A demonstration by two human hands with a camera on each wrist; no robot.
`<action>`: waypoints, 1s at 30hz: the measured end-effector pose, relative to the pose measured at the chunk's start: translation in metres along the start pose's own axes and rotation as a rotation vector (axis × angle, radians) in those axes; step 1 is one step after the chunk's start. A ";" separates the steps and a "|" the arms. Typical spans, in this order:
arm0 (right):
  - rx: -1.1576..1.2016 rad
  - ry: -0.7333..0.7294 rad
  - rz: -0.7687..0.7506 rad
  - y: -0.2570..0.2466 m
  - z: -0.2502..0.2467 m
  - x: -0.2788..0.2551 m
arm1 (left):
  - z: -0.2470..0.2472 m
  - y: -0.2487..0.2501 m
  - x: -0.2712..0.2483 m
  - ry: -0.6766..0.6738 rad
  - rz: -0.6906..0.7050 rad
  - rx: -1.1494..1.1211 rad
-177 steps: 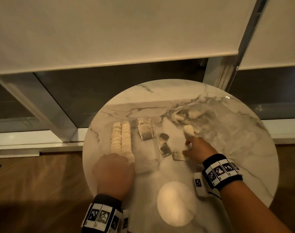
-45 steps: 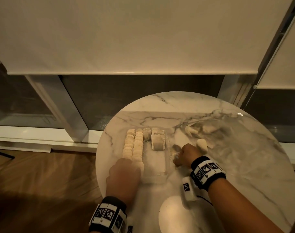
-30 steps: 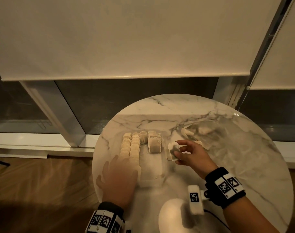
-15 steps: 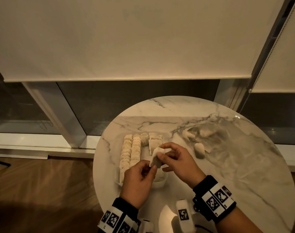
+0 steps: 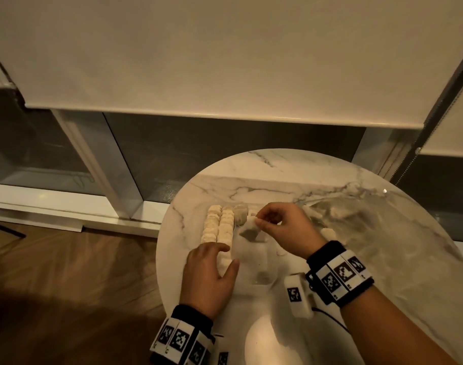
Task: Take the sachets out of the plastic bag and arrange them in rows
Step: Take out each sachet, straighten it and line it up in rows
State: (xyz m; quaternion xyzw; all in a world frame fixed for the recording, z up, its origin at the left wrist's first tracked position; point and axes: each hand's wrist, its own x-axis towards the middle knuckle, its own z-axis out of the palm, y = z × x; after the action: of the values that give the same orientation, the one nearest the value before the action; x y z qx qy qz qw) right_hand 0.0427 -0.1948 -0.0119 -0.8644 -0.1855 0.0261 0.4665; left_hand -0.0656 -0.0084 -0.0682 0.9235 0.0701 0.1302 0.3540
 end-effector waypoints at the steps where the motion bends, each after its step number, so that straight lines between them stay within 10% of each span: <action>1: -0.061 -0.020 0.021 -0.001 0.002 0.008 | -0.003 -0.004 0.001 -0.019 -0.022 0.091; 11: -0.588 -0.429 0.203 -0.002 0.040 0.087 | -0.001 -0.026 -0.003 -0.186 -0.164 0.154; 30: -0.960 -0.337 0.146 -0.001 0.064 0.132 | 0.008 -0.038 -0.005 -0.121 -0.119 0.077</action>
State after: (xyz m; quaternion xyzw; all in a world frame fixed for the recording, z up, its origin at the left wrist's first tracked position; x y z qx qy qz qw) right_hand 0.1513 -0.0982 -0.0302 -0.9758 -0.1881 0.1094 -0.0225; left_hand -0.0694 0.0132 -0.1000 0.9367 0.1083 0.0503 0.3290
